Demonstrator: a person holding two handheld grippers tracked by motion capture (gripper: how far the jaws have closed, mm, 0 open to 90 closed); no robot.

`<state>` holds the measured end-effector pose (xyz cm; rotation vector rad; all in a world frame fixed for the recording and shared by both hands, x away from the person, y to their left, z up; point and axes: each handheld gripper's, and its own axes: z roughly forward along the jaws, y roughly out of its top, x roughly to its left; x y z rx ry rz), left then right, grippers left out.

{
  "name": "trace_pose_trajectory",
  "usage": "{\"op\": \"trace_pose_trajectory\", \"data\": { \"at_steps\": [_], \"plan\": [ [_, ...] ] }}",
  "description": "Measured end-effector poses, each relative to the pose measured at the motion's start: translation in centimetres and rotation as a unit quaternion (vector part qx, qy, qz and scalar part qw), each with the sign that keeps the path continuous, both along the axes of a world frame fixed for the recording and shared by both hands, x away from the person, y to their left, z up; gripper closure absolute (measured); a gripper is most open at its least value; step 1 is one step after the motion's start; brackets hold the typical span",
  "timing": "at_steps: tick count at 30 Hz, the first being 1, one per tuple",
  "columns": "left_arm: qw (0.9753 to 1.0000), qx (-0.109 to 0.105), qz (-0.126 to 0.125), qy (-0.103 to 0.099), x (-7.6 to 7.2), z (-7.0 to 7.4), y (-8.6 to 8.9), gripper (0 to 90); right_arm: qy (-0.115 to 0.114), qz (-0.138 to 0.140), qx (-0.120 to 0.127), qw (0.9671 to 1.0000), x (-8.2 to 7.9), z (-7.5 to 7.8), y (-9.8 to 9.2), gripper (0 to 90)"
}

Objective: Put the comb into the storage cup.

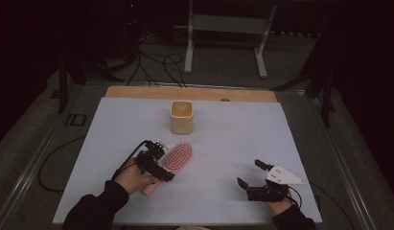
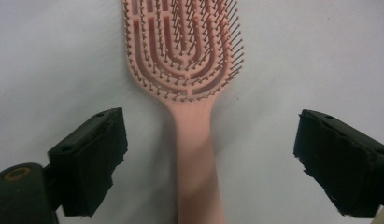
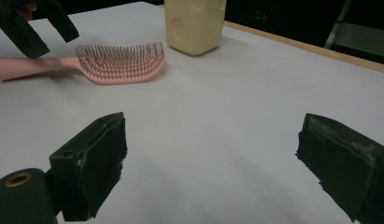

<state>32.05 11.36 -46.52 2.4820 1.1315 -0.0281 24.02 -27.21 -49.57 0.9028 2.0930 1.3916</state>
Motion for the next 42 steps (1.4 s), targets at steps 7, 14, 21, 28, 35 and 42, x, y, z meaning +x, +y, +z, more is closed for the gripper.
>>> {"op": "trace_pose_trajectory", "data": {
  "at_steps": [7,14,21,28,35,42],
  "plan": [
    [0.9998,0.019,0.004,0.011,0.4,-0.2,0.1,16.9,0.001,0.000,0.000,1.0000,0.0,0.0,0.0,8.0],
    [0.9992,0.022,0.004,0.034,0.8,-0.6,0.1,32.4,0.001,0.000,0.000,1.0000,0.0,0.0,0.0,8.0],
    [0.9985,0.035,0.009,0.040,1.1,-1.1,-0.2,38.9,0.000,0.000,-0.001,1.0000,0.0,0.0,0.0,7.9],
    [0.9981,0.044,0.009,0.043,1.1,-1.3,-0.3,47.2,0.000,0.000,-0.001,1.0000,0.0,0.0,0.0,8.0],
    [0.9969,0.058,-0.004,0.052,1.1,-1.7,-0.7,57.2,0.001,0.000,0.000,1.0000,0.0,0.0,0.0,7.9],
    [0.9962,0.061,0.000,0.062,1.4,-2.1,-0.8,64.9,-0.002,0.001,-0.002,1.0000,0.0,0.1,0.0,7.9]
  ]
}}
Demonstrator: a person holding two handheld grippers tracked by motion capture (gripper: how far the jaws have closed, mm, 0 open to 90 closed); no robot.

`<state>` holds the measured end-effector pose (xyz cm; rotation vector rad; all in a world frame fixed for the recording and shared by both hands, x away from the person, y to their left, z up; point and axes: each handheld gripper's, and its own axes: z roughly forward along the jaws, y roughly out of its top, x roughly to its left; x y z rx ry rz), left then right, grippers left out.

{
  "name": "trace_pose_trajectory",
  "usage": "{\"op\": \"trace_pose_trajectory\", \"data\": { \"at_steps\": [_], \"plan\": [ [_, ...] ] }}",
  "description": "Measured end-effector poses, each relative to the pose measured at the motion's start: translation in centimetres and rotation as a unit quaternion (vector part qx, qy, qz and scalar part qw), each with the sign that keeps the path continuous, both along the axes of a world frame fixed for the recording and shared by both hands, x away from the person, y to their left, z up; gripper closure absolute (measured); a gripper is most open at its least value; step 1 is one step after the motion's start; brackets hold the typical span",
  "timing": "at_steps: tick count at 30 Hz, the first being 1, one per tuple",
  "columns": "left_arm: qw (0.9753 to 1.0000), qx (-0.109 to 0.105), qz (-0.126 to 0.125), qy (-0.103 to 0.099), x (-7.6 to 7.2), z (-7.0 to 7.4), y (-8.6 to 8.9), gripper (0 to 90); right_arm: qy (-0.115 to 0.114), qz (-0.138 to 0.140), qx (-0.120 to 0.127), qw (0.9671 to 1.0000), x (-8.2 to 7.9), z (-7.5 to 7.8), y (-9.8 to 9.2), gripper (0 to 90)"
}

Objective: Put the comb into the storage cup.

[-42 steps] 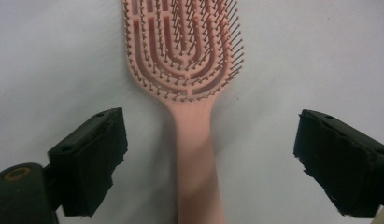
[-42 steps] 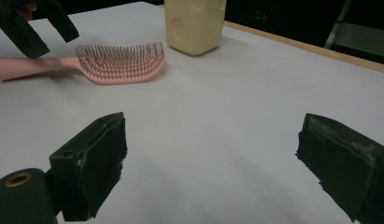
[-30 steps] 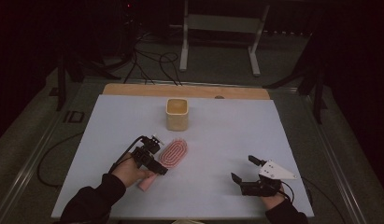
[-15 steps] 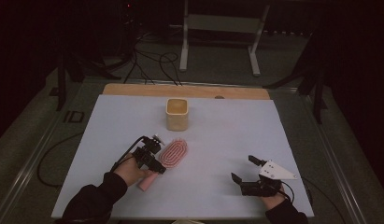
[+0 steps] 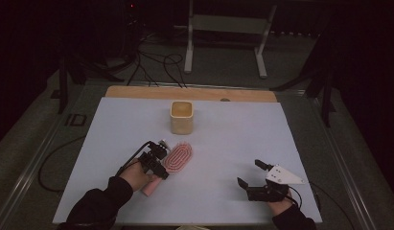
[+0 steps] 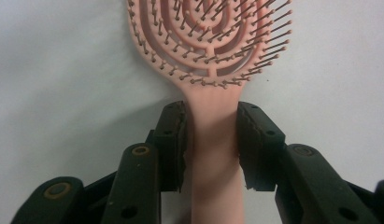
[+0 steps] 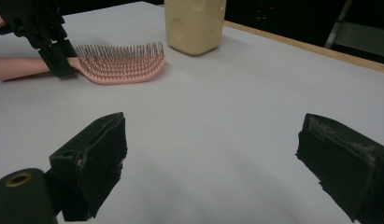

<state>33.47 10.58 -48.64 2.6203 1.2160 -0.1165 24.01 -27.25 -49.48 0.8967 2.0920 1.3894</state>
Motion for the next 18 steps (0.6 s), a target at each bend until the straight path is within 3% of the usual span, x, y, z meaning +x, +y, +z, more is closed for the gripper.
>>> {"op": "trace_pose_trajectory", "data": {
  "at_steps": [18],
  "plan": [
    [0.9999,-0.002,0.005,0.013,0.23,-0.21,-0.13,70.6,0.001,0.000,-0.004,1.0000,0.00,-0.04,0.16,8.0]
  ]
}}
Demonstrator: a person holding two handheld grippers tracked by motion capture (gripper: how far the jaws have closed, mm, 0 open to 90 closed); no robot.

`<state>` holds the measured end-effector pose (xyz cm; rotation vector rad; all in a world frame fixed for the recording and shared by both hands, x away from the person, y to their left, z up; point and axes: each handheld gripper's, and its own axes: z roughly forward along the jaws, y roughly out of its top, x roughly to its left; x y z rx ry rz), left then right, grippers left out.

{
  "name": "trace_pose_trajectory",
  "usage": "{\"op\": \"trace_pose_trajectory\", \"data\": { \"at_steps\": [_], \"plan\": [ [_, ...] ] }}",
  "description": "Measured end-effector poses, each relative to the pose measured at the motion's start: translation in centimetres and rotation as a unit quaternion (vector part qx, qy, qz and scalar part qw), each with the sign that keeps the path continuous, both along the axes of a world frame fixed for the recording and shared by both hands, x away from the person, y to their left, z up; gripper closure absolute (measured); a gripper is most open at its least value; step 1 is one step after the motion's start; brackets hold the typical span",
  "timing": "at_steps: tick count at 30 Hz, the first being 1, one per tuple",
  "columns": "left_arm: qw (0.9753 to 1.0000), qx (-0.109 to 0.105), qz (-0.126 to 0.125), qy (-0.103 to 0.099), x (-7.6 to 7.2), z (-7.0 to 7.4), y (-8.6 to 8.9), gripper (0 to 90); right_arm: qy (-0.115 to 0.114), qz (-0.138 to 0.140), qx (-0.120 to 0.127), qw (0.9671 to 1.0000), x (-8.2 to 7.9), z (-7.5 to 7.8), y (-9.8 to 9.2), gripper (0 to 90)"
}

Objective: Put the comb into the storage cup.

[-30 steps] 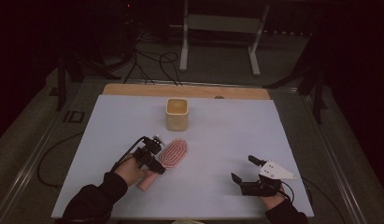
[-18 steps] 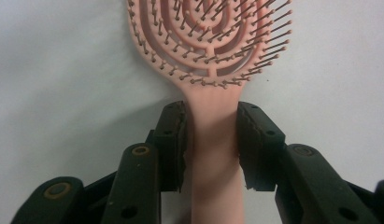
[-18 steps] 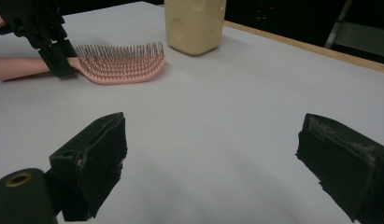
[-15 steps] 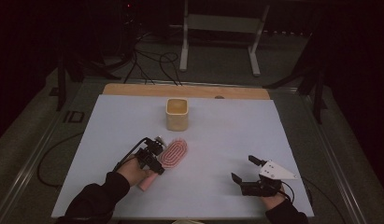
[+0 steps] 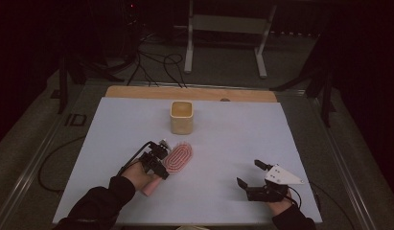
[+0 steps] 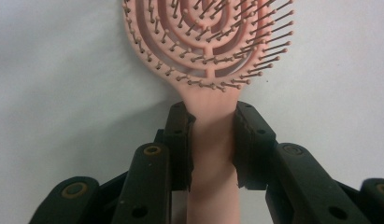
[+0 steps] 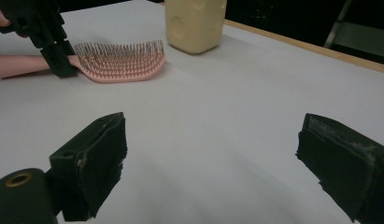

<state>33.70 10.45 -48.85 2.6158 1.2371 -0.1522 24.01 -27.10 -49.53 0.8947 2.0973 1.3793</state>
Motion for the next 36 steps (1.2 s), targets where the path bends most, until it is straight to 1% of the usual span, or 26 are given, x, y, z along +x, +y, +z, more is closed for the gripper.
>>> {"op": "trace_pose_trajectory", "data": {
  "at_steps": [2,5,7,8,11,12,13,14,15,16,19,20,21,22,23,24,27,28,29,30,31,32,33,34,35,36],
  "plan": [
    [1.0000,-0.002,0.000,0.001,0.0,0.0,0.1,70.7,0.003,-0.001,0.002,1.0000,0.0,0.0,0.0,8.0],
    [1.0000,-0.005,0.000,0.002,0.1,0.0,0.1,70.9,0.000,-0.001,0.001,1.0000,0.0,0.0,-0.1,8.0],
    [1.0000,-0.008,-0.003,-0.001,0.0,0.0,0.2,71.0,0.001,-0.001,0.002,1.0000,0.0,0.0,-0.1,8.0],
    [0.9999,-0.009,-0.007,-0.007,-0.1,0.0,0.3,71.0,0.002,-0.002,0.002,1.0000,0.0,0.0,-0.1,8.0],
    [0.9997,-0.013,-0.013,-0.015,-0.3,0.0,0.3,71.1,0.000,-0.002,0.002,1.0000,0.0,0.0,-0.1,8.0],
    [0.9995,-0.019,-0.014,-0.021,-0.4,0.0,0.5,71.1,0.002,-0.003,0.003,1.0000,0.0,0.0,-0.1,8.0],
    [0.9995,-0.019,-0.014,-0.021,-0.4,0.0,0.5,71.2,0.002,-0.003,0.003,1.0000,0.0,0.0,-0.1,8.0],
    [0.9993,-0.023,-0.013,-0.028,-0.6,0.0,0.6,71.2,0.002,-0.004,0.003,1.0000,0.0,0.0,-0.1,8.0],
    [0.9993,-0.023,-0.013,-0.028,-0.6,0.0,0.6,71.2,0.002,-0.004,0.003,1.0000,0.0,0.0,-0.1,8.0],
    [0.9989,-0.025,-0.017,-0.036,-0.8,0.0,0.6,71.3,0.001,-0.004,0.004,1.0000,0.1,0.0,-0.1,8.0],
    [0.9986,-0.027,-0.020,-0.041,-1.0,0.1,0.5,71.4,0.002,-0.004,0.003,1.0000,0.1,0.0,-0.2,8.1],
    [0.9982,-0.030,-0.017,-0.049,-1.2,0.1,0.5,71.4,0.001,-0.004,0.002,1.0000,0.1,0.0,-0.1,8.1],
    [0.9982,-0.030,-0.017,-0.049,-1.2,0.1,0.5,71.4,0.001,-0.004,0.002,1.0000,0.1,0.0,-0.1,8.1],
    [0.9976,-0.039,-0.018,-0.054,-1.3,0.1,0.4,71.4,0.002,-0.004,0.004,1.0000,0.1,0.0,-0.1,8.1],
    [0.9976,-0.039,-0.018,-0.054,-1.3,0.1,0.4,71.5,0.002,-0.004,0.004,1.0000,0.1,0.0,-0.1,8.1],
    [0.9973,-0.047,-0.021,-0.052,-1.4,0.1,0.4,71.4,0.002,-0.004,0.004,1.0000,0.1,0.0,-0.2,8.1],
    [0.9969,-0.050,-0.021,-0.058,-1.5,0.1,0.3,71.5,0.002,-0.005,0.005,1.0000,0.1,0.0,-0.1,8.1],
    [0.9962,-0.056,-0.019,-0.064,-1.7,0.2,0.3,71.5,0.001,-0.004,0.004,1.0000,0.1,0.0,-0.2,8.0],
    [0.9962,-0.056,-0.019,-0.064,-1.7,0.2,0.3,71.6,0.001,-0.004,0.004,1.0000,0.1,0.0,-0.2,8.0],
    [0.9956,-0.065,-0.019,-0.065,-1.7,0.2,0.3,71.6,0.001,-0.004,0.004,1.0000,0.1,0.0,-0.2,8.0],
    [0.9956,-0.065,-0.019,-0.065,-1.7,0.2,0.3,71.6,0.001,-0.004,0.004,1.0000,0.1,0.0,-0.2,8.0],
    [0.9951,-0.072,-0.017,-0.066,-1.7,0.4,0.4,71.6,0.001,-0.004,0.004,1.0000,0.1,0.0,-0.2,8.1],
    [0.9940,-0.080,-0.014,-0.072,-1.8,0.5,0.4,71.6,0.001,-0.004,0.005,1.0000,0.1,0.0,-0.2,8.1],
    [0.9940,-0.080,-0.014,-0.072,-1.8,0.5,0.4,71.6,0.001,-0.004,0.005,1.0000,0.1,0.0,-0.2,8.1],
    [0.9928,-0.090,-0.015,-0.078,-1.8,0.7,0.6,71.6,0.002,-0.004,0.005,1.0000,0.1,0.0,-0.2,8.1],
    [0.9928,-0.090,-0.015,-0.078,-1.8,0.7,0.6,71.6,0.001,-0.004,0.004,1.0000,0.1,0.0,-0.2,8.1]
  ]
}}
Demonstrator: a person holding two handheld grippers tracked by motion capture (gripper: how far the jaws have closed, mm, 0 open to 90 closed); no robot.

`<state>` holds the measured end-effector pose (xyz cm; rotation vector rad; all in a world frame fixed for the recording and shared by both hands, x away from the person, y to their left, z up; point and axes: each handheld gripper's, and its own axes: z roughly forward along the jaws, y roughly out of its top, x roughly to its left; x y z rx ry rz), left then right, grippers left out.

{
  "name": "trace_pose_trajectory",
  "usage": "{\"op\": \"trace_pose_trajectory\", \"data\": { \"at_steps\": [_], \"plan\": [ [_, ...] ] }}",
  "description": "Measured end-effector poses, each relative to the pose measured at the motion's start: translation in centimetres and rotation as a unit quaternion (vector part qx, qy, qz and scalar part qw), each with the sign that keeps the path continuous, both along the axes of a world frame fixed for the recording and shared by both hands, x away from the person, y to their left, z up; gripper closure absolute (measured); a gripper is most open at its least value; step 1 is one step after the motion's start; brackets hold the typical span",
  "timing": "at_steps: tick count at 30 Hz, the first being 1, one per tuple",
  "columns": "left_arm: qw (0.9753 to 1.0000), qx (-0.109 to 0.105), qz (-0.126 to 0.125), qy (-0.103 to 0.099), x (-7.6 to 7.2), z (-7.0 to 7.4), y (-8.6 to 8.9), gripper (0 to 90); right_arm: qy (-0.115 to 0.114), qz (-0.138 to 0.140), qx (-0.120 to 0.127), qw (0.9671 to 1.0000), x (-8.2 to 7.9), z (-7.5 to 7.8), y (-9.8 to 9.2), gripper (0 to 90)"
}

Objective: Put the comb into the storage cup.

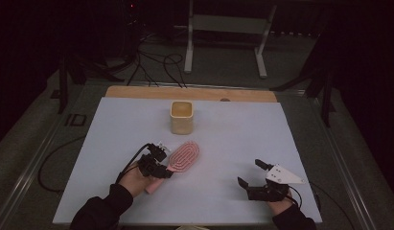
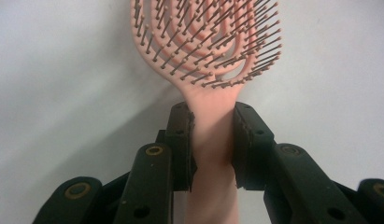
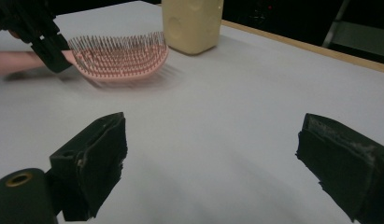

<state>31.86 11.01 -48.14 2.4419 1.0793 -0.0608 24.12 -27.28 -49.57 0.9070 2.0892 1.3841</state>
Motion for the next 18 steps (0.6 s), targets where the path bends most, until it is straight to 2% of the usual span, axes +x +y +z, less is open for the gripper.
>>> {"op": "trace_pose_trajectory", "data": {
  "at_steps": [2,4,5,15,18],
  "plan": [
    [0.9998,-0.015,0.005,-0.010,-0.1,0.3,0.2,71.7,-0.001,-0.001,0.000,1.0000,0.0,0.0,0.0,8.1],
    [0.9998,-0.015,0.005,-0.013,-0.1,0.4,0.3,71.7,0.000,0.000,0.000,1.0000,0.0,0.0,0.0,8.1],
    [0.9994,-0.029,0.008,-0.016,-0.2,0.6,0.5,71.7,0.000,0.000,0.001,1.0000,0.0,0.0,0.0,8.1],
    [0.9970,-0.065,0.008,-0.041,-0.8,0.9,1.5,71.7,0.001,0.001,0.000,1.0000,0.1,0.0,0.0,8.0],
    [0.9964,-0.073,0.005,-0.042,-0.9,0.8,1.7,71.7,0.000,0.001,-0.001,1.0000,0.1,0.0,0.1,8.1]
  ]
}}
